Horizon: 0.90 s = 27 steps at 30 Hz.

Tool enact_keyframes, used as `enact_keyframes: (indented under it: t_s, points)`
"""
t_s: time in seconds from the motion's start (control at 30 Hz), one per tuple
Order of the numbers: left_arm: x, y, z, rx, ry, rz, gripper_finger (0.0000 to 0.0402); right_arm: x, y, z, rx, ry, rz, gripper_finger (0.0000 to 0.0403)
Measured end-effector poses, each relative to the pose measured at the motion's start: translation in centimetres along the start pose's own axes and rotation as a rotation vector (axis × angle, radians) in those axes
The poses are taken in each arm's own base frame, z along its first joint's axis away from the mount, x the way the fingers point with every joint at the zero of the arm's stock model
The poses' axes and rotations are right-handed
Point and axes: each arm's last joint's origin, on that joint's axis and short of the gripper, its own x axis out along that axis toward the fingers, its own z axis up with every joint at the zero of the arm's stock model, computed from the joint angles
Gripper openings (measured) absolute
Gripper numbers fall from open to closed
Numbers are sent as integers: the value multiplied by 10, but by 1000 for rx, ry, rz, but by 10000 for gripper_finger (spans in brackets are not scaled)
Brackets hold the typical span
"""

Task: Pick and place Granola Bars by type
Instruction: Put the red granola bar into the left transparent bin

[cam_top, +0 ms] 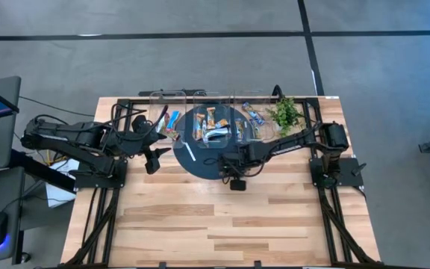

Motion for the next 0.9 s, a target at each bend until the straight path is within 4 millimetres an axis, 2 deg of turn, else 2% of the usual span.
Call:
enact_keyframes:
  t_s: [0.33,0.63,0.73,0.9]
  points:
    - [0,0,0,-7,-1,0,199,-25,-2,32,-44,-131,-5,1]
    - [0,0,0,-12,4,3,199,-58,-7,84,-106,-528,-46,0]
    - [0,1,0,-23,-3,25,199,-53,-9,97,-108,-581,-10,0]
    - [-1,2,-1,-37,2,26,199,-29,-7,125,-125,-615,54,0]
